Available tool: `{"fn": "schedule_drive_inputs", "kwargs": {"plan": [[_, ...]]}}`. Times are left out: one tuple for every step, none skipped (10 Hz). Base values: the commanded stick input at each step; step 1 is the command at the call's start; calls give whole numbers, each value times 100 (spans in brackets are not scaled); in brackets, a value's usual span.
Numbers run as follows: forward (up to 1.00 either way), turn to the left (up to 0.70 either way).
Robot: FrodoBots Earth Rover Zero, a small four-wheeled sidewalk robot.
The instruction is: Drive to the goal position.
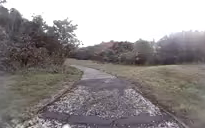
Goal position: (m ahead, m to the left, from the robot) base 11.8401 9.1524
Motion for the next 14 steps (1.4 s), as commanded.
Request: {"fn": "schedule_drive_inputs", "kwargs": {"plan": [[70, 0], [70, 0], [70, 0], [70, 0], [70, 0], [70, 0], [70, 0], [70, 0], [70, 0], [70, 0], [70, 0], [70, 0], [70, 0], [70, 0]]}}
